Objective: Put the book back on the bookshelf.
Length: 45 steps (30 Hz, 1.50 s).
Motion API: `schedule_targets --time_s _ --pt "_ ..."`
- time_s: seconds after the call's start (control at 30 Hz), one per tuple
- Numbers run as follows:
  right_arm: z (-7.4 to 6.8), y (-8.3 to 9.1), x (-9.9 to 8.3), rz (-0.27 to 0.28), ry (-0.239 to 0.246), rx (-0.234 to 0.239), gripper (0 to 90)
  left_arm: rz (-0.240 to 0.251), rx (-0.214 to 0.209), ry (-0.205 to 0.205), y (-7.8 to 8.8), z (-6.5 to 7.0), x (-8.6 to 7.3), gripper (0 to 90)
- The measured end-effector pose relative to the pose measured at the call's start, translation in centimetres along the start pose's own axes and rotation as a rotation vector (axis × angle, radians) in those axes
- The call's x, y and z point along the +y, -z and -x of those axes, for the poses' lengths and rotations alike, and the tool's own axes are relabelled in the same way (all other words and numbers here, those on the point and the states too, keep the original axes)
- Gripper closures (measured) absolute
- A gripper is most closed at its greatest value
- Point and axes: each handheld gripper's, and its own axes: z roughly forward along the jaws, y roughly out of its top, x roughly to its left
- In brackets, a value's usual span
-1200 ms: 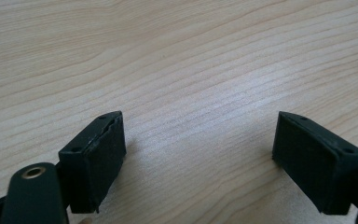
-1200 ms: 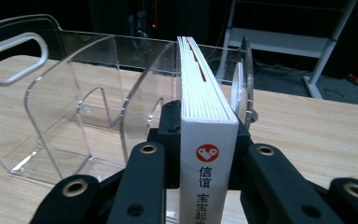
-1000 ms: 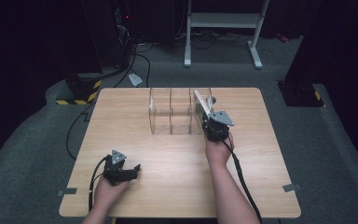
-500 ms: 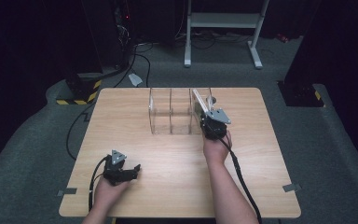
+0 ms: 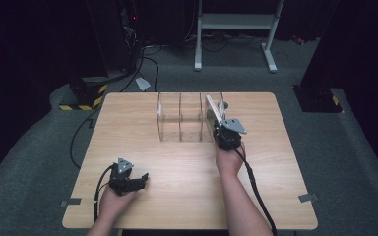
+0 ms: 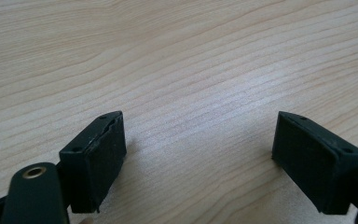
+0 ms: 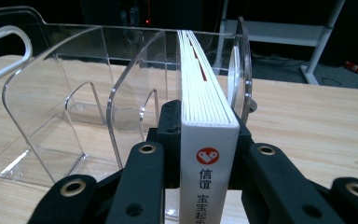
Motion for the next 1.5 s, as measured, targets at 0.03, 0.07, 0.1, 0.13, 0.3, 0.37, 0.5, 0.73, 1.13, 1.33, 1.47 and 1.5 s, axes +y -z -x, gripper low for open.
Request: schedule_targets --time_s 0.03,0.07,0.1,0.13,0.3,0.37,0.5,0.73,1.13,1.33,1.47,1.5 --pt "0.0 0.1 -0.1 -0.004 -0.003 0.0 74.5 0.0 0.0 0.0 0.0 0.0 0.0 17.5" --pt "0.0 0.1 -0.2 -0.006 -0.005 0.0 74.5 0.0 -0.001 0.001 0.0 0.0 0.0 17.5" --pt "0.0 0.2 -0.3 -0.011 -0.007 0.002 74.4 0.0 -0.001 0.001 0.0 0.0 0.0 17.6" --pt "0.0 0.2 -0.5 -0.011 -0.004 0.003 74.4 0.0 -0.001 0.0 0.0 0.0 0.0 17.6" --pt "-0.1 0.4 -1.0 -0.023 -0.007 -0.002 74.3 0.0 -0.001 0.002 0.0 0.0 0.0 17.6" --pt "-0.1 0.5 -1.1 -0.031 -0.013 0.001 74.3 0.0 -0.002 0.003 0.0 0.1 0.0 17.6" --pt "0.0 0.6 -1.3 -0.038 -0.012 0.0 74.3 -0.003 -0.002 0.001 0.0 0.0 0.0 17.6" --pt "-0.1 0.7 -1.8 -0.052 -0.016 0.001 74.1 -0.003 -0.002 0.001 0.0 0.0 0.0 17.6" --pt "-0.1 0.9 -1.9 -0.062 -0.006 0.001 73.0 -0.003 -0.002 0.001 0.0 0.0 0.0 17.6" --pt "-0.2 1.0 -1.3 -0.072 0.013 0.006 70.0 -0.003 -0.002 0.001 0.0 0.0 0.0 17.6" --pt "-0.3 0.8 -0.7 -0.087 0.017 0.016 69.4 -0.003 -0.002 0.001 0.0 0.0 0.0 17.6" --pt "-0.3 0.8 -0.6 -0.095 0.018 0.018 70.7 -0.003 -0.002 0.001 0.0 0.0 0.0 17.6"
